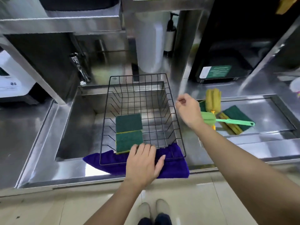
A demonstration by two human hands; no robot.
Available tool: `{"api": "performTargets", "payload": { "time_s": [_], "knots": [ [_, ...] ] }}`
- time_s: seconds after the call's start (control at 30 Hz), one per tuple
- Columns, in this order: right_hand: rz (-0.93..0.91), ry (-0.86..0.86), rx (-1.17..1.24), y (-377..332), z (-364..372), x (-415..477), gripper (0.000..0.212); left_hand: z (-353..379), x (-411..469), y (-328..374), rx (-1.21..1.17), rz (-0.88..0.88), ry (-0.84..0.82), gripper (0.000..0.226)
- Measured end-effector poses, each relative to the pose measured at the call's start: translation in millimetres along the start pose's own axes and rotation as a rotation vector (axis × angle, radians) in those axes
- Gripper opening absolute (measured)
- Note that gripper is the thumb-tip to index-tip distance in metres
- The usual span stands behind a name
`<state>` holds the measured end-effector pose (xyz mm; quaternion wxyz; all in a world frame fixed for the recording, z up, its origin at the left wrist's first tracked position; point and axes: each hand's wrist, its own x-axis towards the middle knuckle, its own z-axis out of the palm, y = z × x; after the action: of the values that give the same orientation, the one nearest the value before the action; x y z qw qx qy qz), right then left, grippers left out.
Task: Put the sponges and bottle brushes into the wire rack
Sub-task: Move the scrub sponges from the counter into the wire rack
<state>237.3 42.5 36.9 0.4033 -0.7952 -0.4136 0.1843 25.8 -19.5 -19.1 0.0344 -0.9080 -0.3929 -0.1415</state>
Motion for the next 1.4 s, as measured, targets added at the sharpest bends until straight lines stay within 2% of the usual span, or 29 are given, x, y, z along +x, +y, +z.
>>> {"api": "performTargets", "payload": {
  "time_s": [0.17, 0.3, 0.4, 0.53, 0.67, 0.73, 0.8, 0.93, 1.07, 1.17, 1.27, 1.4],
  "knots": [
    [0.018, 0.22, -0.009, 36.3, -48.1, -3.7, 0.016, 6.7, 13.7, 39.2, 0.009, 0.091, -0.043, 0.044],
    [0.064, 0.381, -0.341, 74.5, -85.9, -4.3, 0.026, 10.1, 14.9, 39.2, 0.038, 0.099, -0.042, 0.046],
    [0.225, 0.438, -0.397, 101.1, -106.3, -5.0, 0.035, 11.1, 14.6, 39.7, 0.035, 0.093, -0.057, 0.046],
    [0.39, 0.34, -0.449, 130.9, -122.0, -2.6, 0.05, 11.1, 15.0, 39.1, 0.028, 0.079, -0.073, 0.046],
    [0.492, 0.153, -0.433, 147.3, -123.3, 1.3, 0.069, 13.1, 13.6, 38.5, 0.032, 0.084, -0.047, 0.045],
    [0.506, 0.073, -0.456, 151.2, -120.9, 1.2, 0.072, 14.5, 13.2, 38.5, 0.04, 0.093, -0.02, 0.044],
    [0.529, 0.063, -0.51, 153.5, -118.2, 0.7, 0.071, 15.8, 13.0, 38.5, 0.046, 0.099, 0.005, 0.043],
    [0.624, 0.219, -0.544, 153.1, -109.6, -1.8, 0.07, 17.6, 12.9, 37.2, 0.039, 0.097, 0.016, 0.042],
    [0.671, 0.521, -0.305, 142.4, -108.7, 2.4, 0.075, 16.3, 12.7, 37.0, 0.027, 0.081, -0.01, 0.042],
    [0.601, 0.645, -0.156, 130.1, -113.2, 11.7, 0.075, 14.7, 13.9, 38.0, 0.028, 0.078, -0.011, 0.041],
    [0.397, 0.708, -0.032, 105.1, -108.2, 17.0, 0.074, 12.0, 14.3, 37.3, 0.015, 0.073, -0.013, 0.043],
    [0.133, 0.663, 0.074, 59.3, -87.1, 19.7, 0.079, 8.3, 10.8, 29.3, -0.031, 0.083, 0.02, 0.046]
  ]
}}
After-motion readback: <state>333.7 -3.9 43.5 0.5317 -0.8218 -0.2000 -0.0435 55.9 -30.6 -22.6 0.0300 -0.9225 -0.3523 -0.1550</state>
